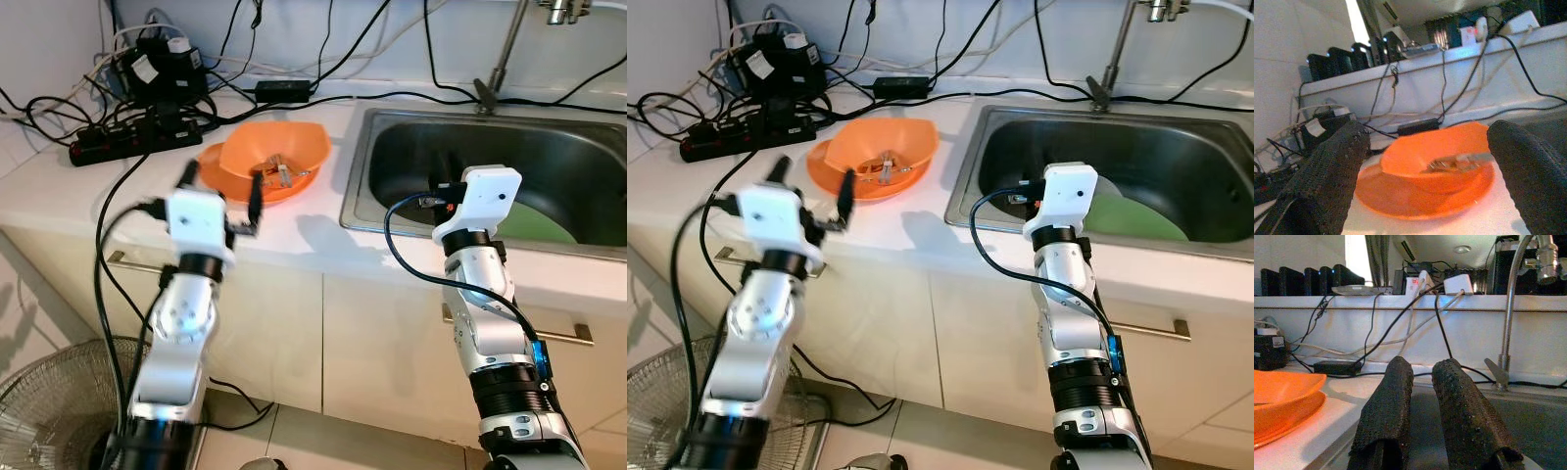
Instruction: Kitchen organization
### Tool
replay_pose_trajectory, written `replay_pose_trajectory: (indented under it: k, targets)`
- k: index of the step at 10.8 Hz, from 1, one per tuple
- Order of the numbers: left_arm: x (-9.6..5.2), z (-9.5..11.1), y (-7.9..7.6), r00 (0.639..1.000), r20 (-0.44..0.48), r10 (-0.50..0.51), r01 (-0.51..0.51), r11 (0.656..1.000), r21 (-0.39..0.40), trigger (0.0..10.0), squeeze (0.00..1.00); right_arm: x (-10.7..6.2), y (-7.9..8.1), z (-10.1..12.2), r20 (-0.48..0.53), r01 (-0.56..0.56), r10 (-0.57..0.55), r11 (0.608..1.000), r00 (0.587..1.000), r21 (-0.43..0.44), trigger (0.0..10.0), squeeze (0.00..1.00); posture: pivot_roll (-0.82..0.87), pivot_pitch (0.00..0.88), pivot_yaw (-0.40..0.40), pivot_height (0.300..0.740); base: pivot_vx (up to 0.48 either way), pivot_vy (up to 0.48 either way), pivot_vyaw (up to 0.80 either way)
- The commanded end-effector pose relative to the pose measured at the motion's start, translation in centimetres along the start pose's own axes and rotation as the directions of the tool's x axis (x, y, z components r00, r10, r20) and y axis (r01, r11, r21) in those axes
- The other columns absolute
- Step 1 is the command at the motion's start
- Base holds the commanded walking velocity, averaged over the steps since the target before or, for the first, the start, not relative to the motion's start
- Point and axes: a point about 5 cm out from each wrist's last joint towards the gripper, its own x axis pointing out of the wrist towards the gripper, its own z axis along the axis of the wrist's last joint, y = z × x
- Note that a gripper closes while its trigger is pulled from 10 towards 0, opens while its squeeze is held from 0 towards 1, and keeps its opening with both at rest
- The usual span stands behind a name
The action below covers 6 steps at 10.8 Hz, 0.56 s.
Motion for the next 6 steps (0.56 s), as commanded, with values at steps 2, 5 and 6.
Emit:
replay_pose_trajectory:
  k: [2,5,6]
  targets:
    - [-0.7,-0.4,-0.4,0.999,-0.023,-0.022,0.023,0.999,0.031,10.0,0.0,0.0,0.0,-0.5,-0.023,0.005,-0.005,1.0,1.0,0.014,10.0,0.0,0.09,0.0,0.07,0.74,0.0,0.0,0.0]
    - [-0.9,-0.7,-1.4,0.995,-0.029,-0.091,0.093,0.991,0.101,10.0,0.0,-0.2,0.2,-1.4,-0.062,-0.001,0.002,1.0,0.998,0.013,10.0,0.0,0.09,0.0,0.067,0.74,0.0,0.0,0.0]
    - [-0.9,-0.8,-1.5,0.995,-0.034,-0.095,0.098,0.989,0.107,10.0,0.0,-0.3,0.1,-1.6,-0.071,0.0,0.001,1.0,0.997,0.012,10.0,0.0,0.09,0.0,0.066,0.74,0.0,0.0,0.0]
